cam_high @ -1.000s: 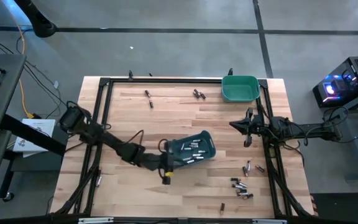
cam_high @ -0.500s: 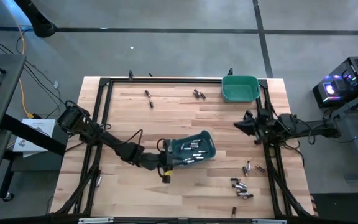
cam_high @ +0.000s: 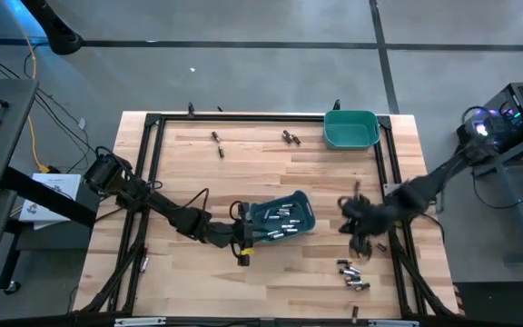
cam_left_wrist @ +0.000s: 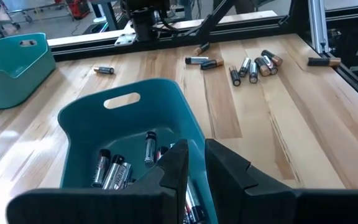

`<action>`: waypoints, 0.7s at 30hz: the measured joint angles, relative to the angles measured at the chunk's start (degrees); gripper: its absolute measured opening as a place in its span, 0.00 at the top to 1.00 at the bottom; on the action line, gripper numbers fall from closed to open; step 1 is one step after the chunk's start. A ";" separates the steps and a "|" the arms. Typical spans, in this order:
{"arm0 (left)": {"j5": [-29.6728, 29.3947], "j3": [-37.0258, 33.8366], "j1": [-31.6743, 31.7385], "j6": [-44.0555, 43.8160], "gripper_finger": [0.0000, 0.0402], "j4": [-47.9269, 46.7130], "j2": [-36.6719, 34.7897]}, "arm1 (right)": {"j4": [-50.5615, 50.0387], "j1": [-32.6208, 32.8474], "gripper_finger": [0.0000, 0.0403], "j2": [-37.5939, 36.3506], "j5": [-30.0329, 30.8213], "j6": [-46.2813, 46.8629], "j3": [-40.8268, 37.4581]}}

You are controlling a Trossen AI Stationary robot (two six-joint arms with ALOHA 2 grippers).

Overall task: Sort batteries
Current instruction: Put the black battery into the blue bin

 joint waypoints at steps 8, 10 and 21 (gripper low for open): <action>-0.02 0.01 -0.02 0.00 0.89 -0.02 0.03 | -16.23 13.17 1.00 19.93 -12.11 10.44 13.56; 0.00 0.02 -0.02 0.42 0.89 -0.02 0.04 | -13.53 14.27 1.00 23.35 -14.73 11.40 14.95; -0.15 0.02 -0.02 0.94 0.89 -0.25 0.04 | 3.48 25.65 0.89 36.08 -17.73 -6.99 20.09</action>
